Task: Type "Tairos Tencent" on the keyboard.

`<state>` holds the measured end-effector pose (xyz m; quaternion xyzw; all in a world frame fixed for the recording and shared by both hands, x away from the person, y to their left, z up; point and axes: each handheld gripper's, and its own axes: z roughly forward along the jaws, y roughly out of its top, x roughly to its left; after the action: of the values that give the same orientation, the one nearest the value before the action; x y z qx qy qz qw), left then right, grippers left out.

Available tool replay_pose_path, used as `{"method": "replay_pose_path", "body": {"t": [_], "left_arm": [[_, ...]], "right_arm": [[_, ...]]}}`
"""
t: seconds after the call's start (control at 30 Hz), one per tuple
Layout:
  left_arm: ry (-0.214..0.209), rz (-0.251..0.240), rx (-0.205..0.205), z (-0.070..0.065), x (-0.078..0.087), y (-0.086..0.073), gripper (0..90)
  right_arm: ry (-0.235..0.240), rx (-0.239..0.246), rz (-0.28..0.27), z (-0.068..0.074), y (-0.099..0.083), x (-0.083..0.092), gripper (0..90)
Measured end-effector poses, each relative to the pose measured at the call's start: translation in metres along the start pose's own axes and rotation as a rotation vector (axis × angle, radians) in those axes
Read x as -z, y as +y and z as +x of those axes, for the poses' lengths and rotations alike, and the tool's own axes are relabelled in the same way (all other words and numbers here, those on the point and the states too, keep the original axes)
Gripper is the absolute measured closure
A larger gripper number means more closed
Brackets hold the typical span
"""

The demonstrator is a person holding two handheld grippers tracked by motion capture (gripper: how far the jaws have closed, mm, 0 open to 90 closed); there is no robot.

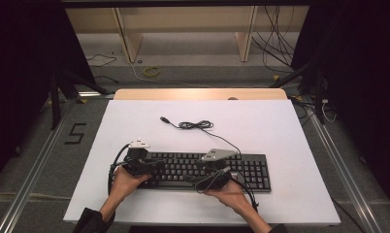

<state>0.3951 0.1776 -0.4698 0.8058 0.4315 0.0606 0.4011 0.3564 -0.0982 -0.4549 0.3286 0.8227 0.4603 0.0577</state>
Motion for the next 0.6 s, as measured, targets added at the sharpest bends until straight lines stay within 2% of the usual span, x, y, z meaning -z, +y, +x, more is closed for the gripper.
{"method": "replay_pose_path", "body": {"t": [0.37,0.53,0.6], "left_arm": [[-0.012,-0.024,0.003,0.0001,0.0070,-0.0002,71.6],[-0.014,-0.031,0.013,-0.0003,0.0083,-0.0013,66.3],[-0.016,-0.037,0.023,-0.0003,0.0100,-0.0016,61.2]], "right_arm": [[0.003,-0.004,0.001,0.0004,0.0007,-0.0034,34.0],[0.004,0.000,0.000,0.0009,0.0014,-0.0043,35.2],[0.003,-0.007,0.000,0.0005,0.0020,-0.0045,36.5]]}}
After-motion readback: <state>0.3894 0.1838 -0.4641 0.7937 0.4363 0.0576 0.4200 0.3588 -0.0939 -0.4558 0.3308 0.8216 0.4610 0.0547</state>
